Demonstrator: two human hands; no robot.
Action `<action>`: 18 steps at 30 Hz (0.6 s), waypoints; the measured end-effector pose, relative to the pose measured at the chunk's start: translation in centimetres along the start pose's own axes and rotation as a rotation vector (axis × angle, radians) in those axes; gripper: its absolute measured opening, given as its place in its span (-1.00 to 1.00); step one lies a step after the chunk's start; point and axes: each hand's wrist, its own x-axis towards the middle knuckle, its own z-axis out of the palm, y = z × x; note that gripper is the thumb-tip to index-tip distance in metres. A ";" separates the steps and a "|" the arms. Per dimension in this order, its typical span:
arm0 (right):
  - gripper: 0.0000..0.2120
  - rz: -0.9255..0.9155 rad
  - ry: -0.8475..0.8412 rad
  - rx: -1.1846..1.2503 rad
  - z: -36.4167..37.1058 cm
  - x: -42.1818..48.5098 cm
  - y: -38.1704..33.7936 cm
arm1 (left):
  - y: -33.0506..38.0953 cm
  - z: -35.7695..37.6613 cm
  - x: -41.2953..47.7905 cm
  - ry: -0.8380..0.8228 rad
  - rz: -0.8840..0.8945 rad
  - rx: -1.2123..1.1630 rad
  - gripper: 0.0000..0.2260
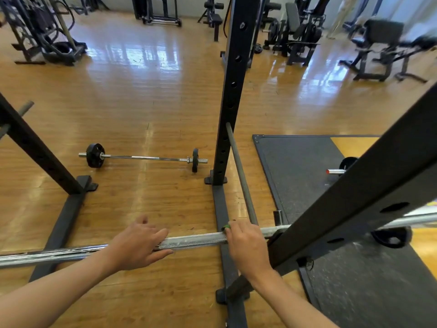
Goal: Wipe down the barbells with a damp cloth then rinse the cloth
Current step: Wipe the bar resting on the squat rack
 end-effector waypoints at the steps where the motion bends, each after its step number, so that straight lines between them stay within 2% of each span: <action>1: -0.68 0.069 0.002 -0.001 -0.1 0.5 0.5 | 0.0 0.1 0.0 0.009 0.000 0.006 -0.60; 3: -0.63 0.218 -0.008 -0.005 -0.1 1.8 0.0 | 0.0 0.1 0.0 0.009 0.001 0.003 -0.60; 5: -0.64 0.240 -0.019 -0.028 0.2 2.5 -2.1 | 0.1 0.1 0.0 0.024 0.004 0.012 -0.60; 8: -0.70 0.086 -0.028 0.029 1.1 1.7 -4.2 | 0.0 -0.1 0.1 0.047 0.014 0.030 -0.60; 10: -0.68 -0.037 -0.038 0.058 1.2 0.9 -2.7 | 0.0 -0.1 0.1 0.061 0.011 0.042 -0.59; 12: -0.64 -0.068 -0.043 -0.005 0.9 0.7 0.0 | 0.0 -0.1 0.1 0.051 0.018 0.033 -0.59; 16: -0.67 0.245 -0.033 -0.117 0.2 2.2 0.3 | 0.0 -0.2 0.1 0.047 0.014 0.027 -0.58; 18: -0.71 0.274 -0.023 -0.120 0.2 3.1 -2.2 | 0.2 -0.3 0.2 0.038 0.011 0.015 -0.56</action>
